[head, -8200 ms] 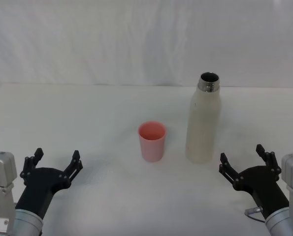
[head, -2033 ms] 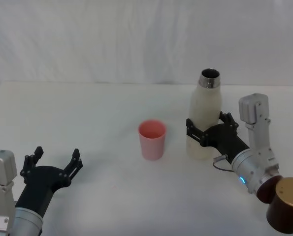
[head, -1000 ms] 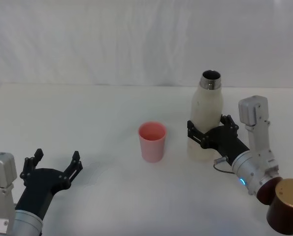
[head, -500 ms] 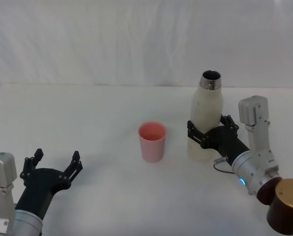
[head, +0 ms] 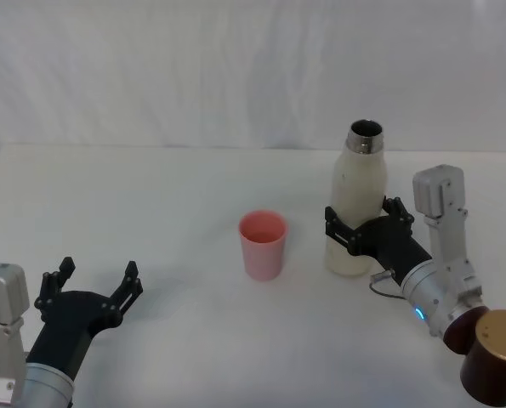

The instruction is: Grasp the thermos with one hand and pour water into the cup lid.

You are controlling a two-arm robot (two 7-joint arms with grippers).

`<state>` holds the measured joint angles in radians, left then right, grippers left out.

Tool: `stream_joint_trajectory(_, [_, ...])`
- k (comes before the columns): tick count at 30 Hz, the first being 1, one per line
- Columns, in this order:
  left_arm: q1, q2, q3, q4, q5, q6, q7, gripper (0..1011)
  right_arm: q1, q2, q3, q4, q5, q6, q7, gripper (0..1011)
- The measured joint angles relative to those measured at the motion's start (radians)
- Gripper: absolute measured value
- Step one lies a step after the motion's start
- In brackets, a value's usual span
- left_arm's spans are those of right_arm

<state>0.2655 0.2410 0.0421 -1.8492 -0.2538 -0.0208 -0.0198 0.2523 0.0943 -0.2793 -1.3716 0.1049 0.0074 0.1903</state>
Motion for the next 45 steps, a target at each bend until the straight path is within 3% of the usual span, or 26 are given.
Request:
stream_joint_trajectory(18, [0.000, 0.000, 0.000, 0.000, 0.000, 0.000, 0.000, 1001, -0.018, 0.032, 0.019, -0.073, -0.031, -0.003, -0.010, 951])
stream_joint_trajectory(45, [0.000, 0.000, 0.000, 0.000, 0.000, 0.000, 0.000, 1001, -0.031, 0.119, -0.007, -0.144, -0.241, -0.014, -0.017, 951])
